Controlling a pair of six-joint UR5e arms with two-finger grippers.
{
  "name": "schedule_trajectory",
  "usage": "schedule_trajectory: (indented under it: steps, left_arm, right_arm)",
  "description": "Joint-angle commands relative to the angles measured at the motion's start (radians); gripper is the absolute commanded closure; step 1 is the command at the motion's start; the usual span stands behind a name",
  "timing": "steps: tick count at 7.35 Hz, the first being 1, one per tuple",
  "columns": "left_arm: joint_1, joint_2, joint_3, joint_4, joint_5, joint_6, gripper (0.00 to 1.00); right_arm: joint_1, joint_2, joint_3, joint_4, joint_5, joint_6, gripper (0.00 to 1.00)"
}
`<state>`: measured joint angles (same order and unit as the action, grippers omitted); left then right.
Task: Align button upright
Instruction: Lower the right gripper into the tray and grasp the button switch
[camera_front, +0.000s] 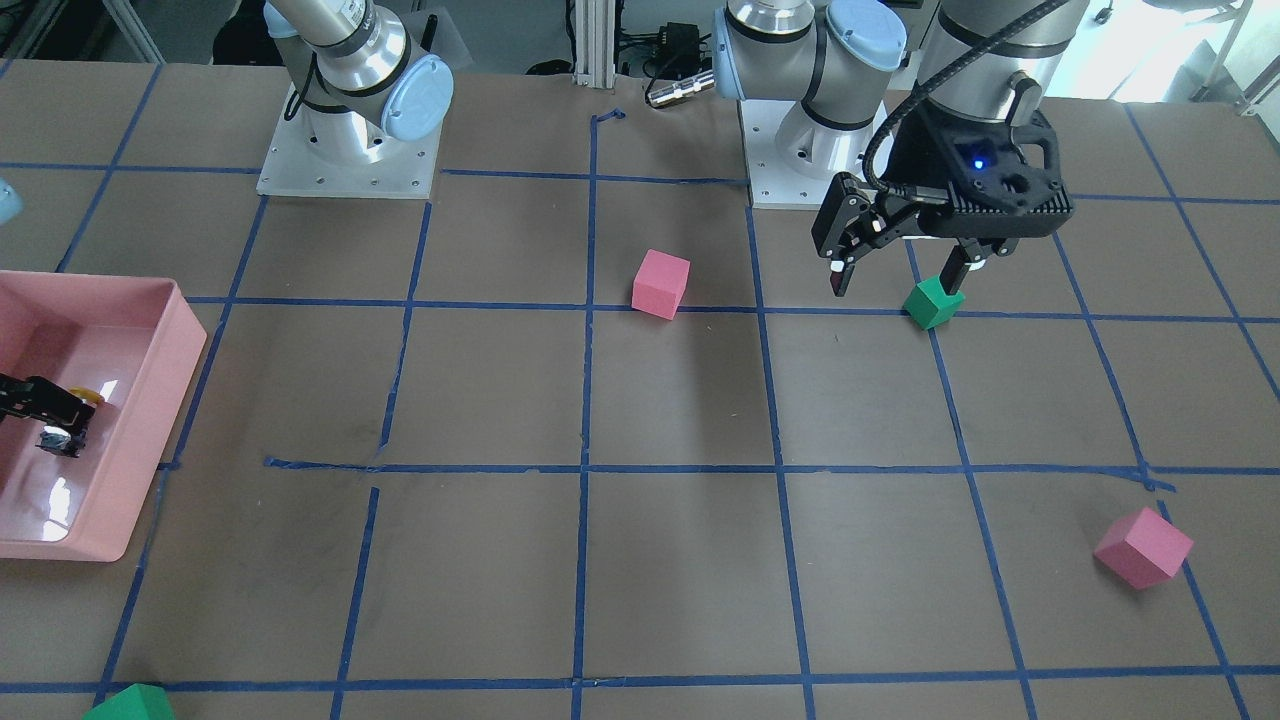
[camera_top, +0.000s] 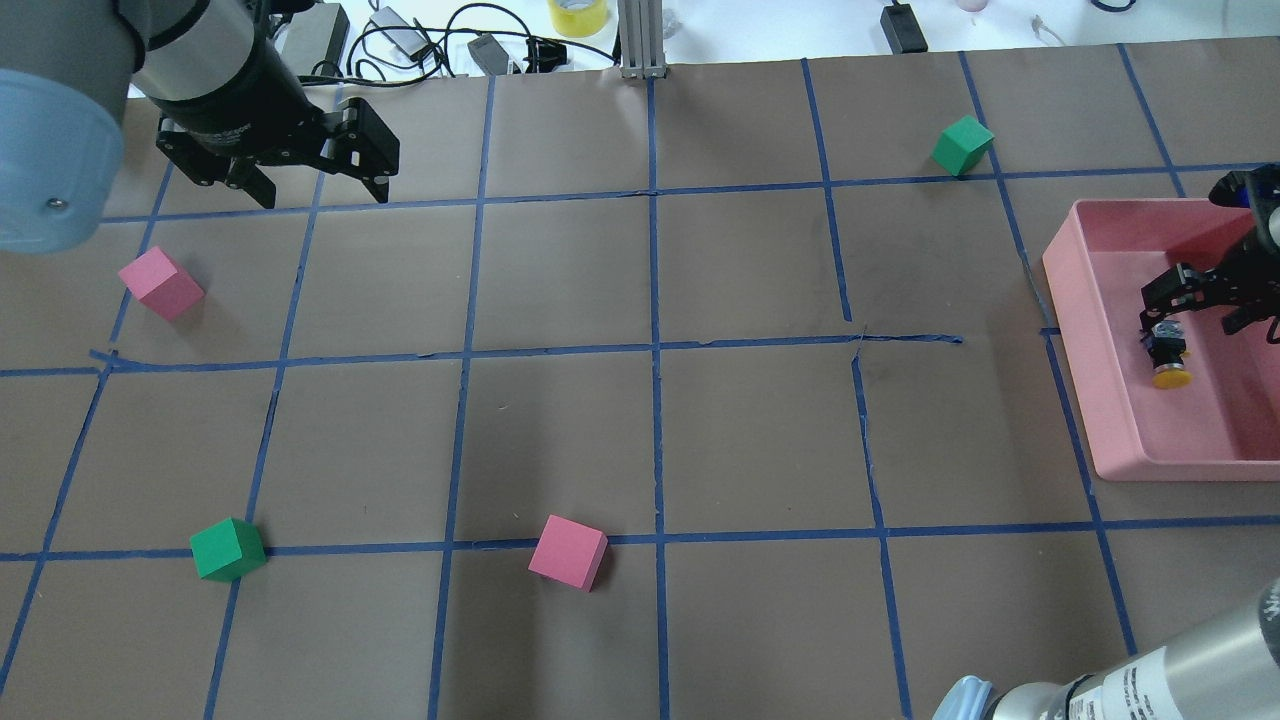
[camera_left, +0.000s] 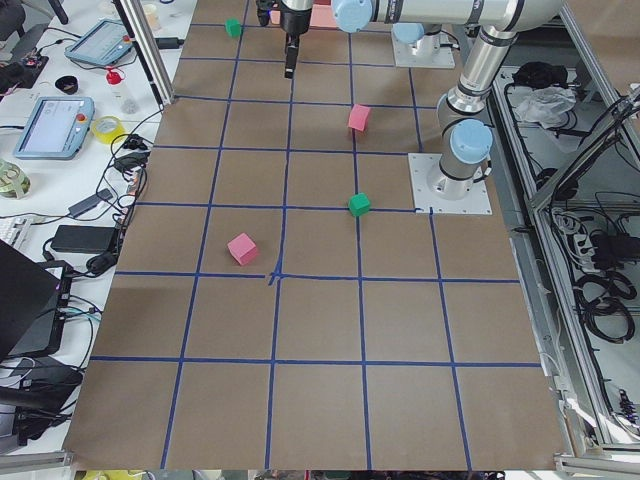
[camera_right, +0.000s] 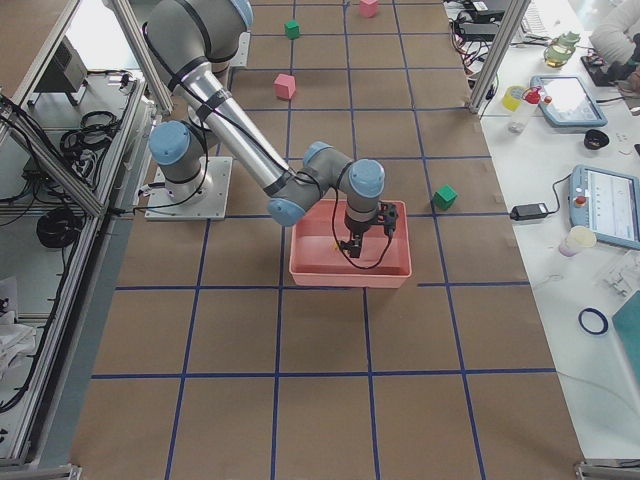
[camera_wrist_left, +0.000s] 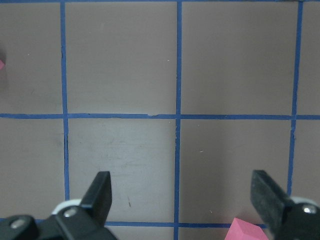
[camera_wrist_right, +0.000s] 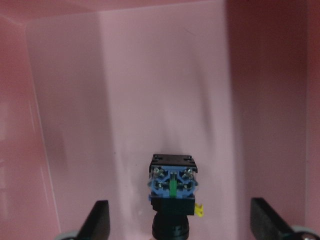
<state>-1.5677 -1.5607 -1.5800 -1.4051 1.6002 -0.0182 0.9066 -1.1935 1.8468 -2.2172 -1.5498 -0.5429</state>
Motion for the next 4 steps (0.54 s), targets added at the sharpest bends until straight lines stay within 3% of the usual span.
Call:
schedule_trajectory:
  steps: [1,4]
  left_arm:
    - [0.000,0.001,0.000,0.000,0.000,0.001,0.00]
    - [-0.003,-0.004,0.000,0.000,-0.002,0.000,0.00]
  right_arm:
    - [0.000,0.014,0.002,-0.004,0.001,-0.002,0.00]
    - [0.000,0.031,-0.006,-0.015,0.017,0.000,0.00]
